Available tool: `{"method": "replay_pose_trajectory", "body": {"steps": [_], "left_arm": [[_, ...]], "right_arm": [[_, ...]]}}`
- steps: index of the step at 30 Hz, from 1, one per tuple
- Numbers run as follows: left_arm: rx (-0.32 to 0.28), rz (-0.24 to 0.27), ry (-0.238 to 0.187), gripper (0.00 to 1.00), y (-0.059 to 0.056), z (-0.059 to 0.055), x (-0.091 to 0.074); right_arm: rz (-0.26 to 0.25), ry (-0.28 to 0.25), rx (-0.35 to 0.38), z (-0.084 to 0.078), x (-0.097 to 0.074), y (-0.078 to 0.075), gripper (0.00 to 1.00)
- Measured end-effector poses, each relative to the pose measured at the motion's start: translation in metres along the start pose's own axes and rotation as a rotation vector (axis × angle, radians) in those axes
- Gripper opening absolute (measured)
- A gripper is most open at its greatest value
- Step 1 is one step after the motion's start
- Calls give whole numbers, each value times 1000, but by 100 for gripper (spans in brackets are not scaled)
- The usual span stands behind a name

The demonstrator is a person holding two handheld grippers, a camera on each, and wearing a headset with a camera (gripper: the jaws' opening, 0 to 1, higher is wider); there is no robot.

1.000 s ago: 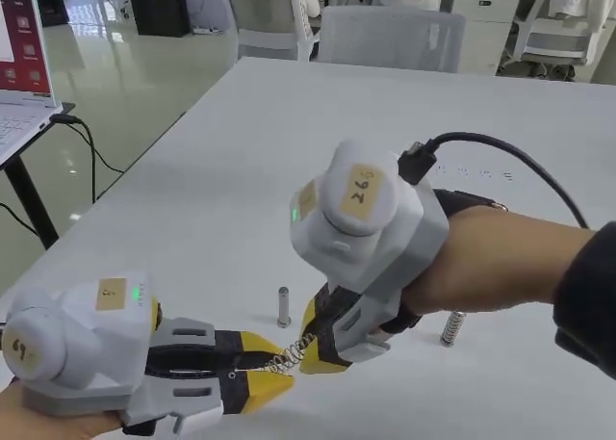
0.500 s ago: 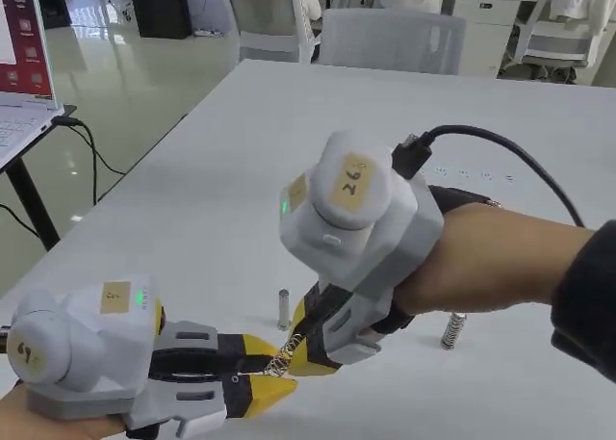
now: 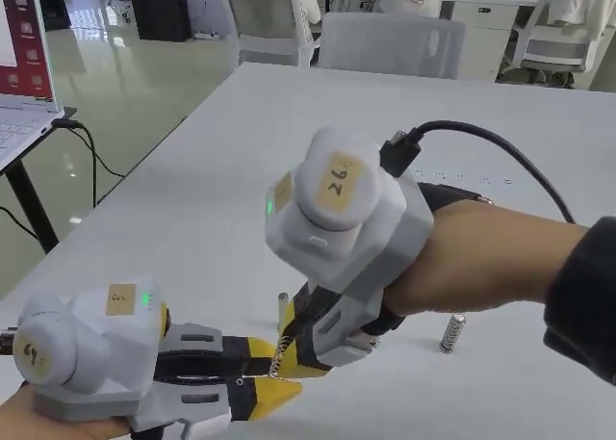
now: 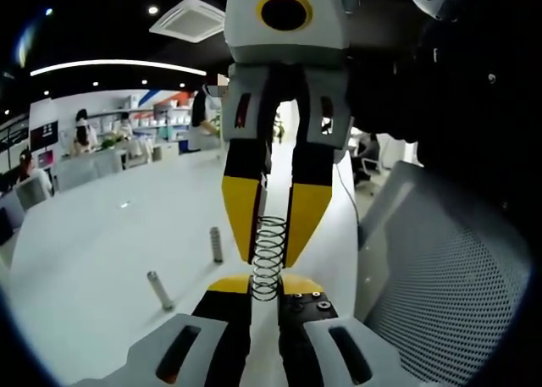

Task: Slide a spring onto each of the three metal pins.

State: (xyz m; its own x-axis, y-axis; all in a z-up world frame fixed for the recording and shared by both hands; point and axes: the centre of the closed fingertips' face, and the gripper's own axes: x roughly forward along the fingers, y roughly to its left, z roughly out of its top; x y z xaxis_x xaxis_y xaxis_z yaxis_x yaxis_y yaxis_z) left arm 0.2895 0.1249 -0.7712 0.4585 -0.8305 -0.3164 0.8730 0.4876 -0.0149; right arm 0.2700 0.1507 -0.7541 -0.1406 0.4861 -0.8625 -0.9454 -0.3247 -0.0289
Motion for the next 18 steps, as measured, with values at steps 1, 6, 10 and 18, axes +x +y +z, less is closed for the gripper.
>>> {"method": "replay_pose_trajectory", "body": {"steps": [1,6,10,18], "left_arm": [[-3,-1,-1,3,0,0,0],[-7,2,-2,3,0,-2,1],[-9,6,-9,3,1,-2,1],[-19,14,-19,3,3,-3,2]], "right_arm": [[0,1,0,0,0,0,8],[1,8,3,-1,2,0,8],[2,11,2,-1,2,0,8],[6,21,-2,-1,4,-2,8]]}}
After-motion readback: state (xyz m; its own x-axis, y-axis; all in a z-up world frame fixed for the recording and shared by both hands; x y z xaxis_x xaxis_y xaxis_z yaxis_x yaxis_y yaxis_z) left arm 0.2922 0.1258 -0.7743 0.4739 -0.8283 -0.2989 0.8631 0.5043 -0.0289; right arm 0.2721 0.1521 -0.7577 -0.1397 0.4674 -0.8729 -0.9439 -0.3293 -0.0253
